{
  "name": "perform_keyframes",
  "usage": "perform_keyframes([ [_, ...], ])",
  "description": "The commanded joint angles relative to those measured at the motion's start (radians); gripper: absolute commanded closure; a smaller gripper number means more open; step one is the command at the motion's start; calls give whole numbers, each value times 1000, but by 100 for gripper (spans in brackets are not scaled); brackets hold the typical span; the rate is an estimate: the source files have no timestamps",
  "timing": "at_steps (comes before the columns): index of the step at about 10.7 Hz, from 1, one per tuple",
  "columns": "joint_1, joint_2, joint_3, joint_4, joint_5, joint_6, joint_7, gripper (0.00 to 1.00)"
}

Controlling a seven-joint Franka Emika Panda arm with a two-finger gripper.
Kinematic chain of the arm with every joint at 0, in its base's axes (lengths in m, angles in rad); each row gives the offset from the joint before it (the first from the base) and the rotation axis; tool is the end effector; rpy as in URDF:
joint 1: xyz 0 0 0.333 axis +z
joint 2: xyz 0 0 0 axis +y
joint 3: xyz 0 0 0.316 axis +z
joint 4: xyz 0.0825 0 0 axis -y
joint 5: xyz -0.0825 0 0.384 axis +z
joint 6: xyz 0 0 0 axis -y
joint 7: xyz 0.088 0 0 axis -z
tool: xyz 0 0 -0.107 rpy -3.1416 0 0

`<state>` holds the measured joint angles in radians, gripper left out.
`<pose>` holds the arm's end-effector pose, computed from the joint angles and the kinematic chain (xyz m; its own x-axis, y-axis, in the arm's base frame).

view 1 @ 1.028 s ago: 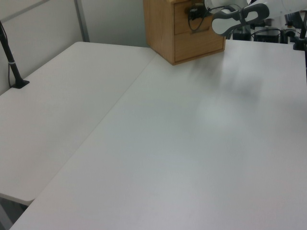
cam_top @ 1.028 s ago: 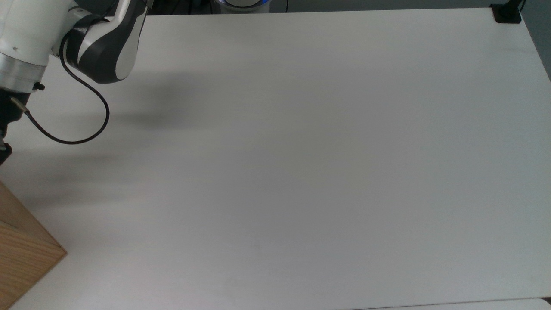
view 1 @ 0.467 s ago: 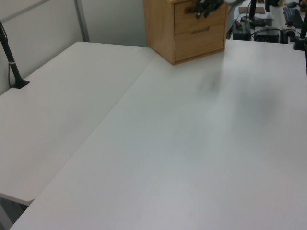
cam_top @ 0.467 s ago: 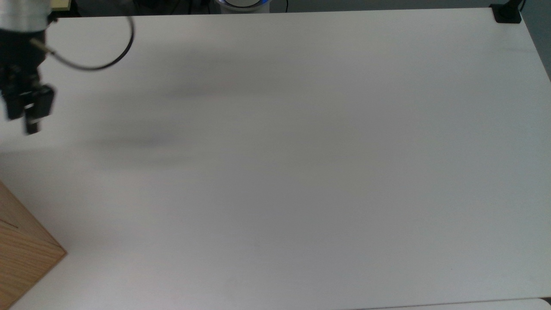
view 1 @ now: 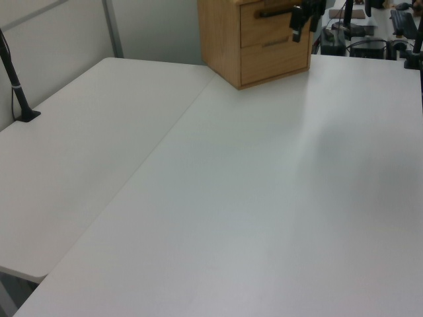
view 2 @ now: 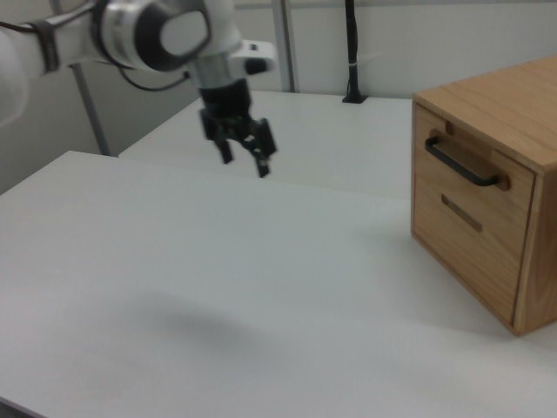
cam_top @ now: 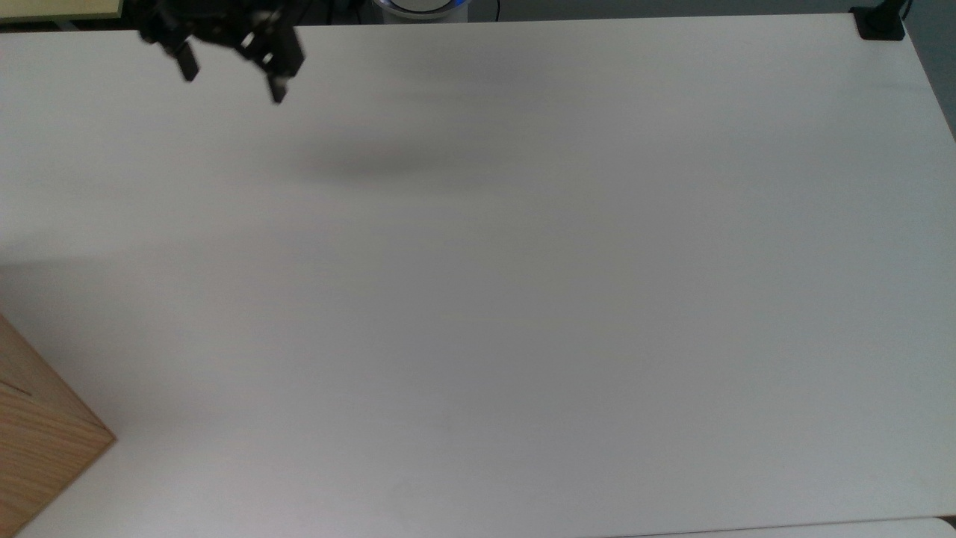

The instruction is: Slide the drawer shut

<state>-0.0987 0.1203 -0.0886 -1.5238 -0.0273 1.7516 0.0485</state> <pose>0.5972 -0.1124 0.5944 0.9680 -0.2260 0.1093 -0.2307 -0.9725 0.0326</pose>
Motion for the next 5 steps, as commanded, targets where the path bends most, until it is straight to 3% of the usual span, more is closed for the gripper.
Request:
perform_keyframes([
  [1, 83, -111, 20, -64, 18, -157, -50, 0],
  [5, 132, -116, 21, -72, 64, -171, -82, 0],
])
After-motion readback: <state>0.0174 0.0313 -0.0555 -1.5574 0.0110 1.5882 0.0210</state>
